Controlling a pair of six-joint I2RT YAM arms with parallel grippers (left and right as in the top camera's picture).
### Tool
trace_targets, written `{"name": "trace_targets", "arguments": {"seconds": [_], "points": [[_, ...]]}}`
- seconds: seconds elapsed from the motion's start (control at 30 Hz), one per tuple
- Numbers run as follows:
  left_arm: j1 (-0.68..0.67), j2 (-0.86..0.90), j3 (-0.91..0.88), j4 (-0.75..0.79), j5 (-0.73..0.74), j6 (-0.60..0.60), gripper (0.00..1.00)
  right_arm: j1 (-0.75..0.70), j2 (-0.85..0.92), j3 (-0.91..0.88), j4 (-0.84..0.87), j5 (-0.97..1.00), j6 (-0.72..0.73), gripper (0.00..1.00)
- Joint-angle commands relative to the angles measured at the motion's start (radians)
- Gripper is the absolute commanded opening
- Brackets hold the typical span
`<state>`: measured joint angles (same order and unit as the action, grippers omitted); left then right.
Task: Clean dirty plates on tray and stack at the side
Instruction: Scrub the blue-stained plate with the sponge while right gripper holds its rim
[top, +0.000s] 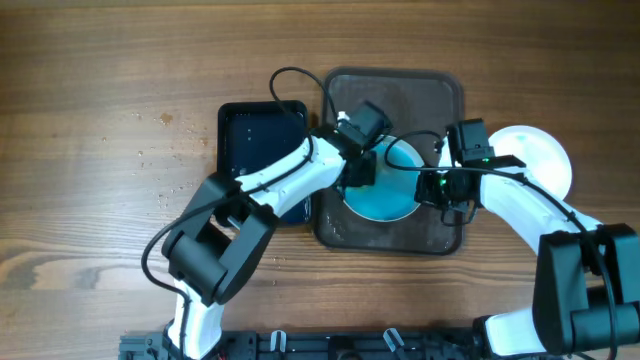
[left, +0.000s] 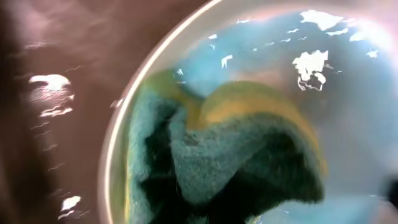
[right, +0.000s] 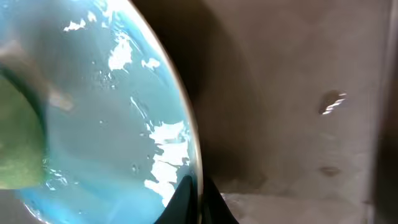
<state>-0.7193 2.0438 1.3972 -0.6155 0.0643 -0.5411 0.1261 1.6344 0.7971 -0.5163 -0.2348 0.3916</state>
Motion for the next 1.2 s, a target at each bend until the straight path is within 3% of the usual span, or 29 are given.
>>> {"name": "trace_targets", "arguments": {"seconds": [0.0,0.23,0.4,0.53,0.73,0.8,0.9,1.07,1.17], "points": [[-0.026,0.034,-0.021,0.146,0.346,-0.014,0.04,0.000,0.028,-0.020,-0.019,0.094,-0.025,0.04],[-0.075,0.078,-0.024,0.261,0.431,-0.014,0.04,0.000,0.028,-0.020,-0.012,0.094,-0.025,0.04],[-0.067,0.085,-0.024,0.091,0.373,-0.013,0.04,0.000,0.028,-0.020,-0.012,0.094,-0.025,0.04],[-0.030,0.074,-0.021,-0.137,0.187,-0.014,0.04,0.000,0.028,-0.020,-0.011,0.094,-0.025,0.04],[0.006,-0.003,-0.021,-0.227,-0.250,-0.025,0.04,0.000,0.028,-0.020,-0.008,0.094,-0.025,0.04],[0.010,-0.018,-0.018,-0.210,-0.330,-0.025,0.04,0.000,0.028,-0.020,-0.005,0.094,-0.026,0.04],[0.013,-0.020,-0.016,-0.135,-0.316,-0.016,0.04,0.000,0.028,-0.020,-0.004,0.094,-0.031,0.04],[0.013,-0.018,-0.019,0.038,-0.011,-0.017,0.04,0.000,0.028,-0.020,-0.006,0.102,-0.051,0.04],[0.005,-0.008,-0.019,0.165,0.083,-0.017,0.04,0.000,0.028,-0.020,-0.004,0.102,-0.051,0.04]]}}
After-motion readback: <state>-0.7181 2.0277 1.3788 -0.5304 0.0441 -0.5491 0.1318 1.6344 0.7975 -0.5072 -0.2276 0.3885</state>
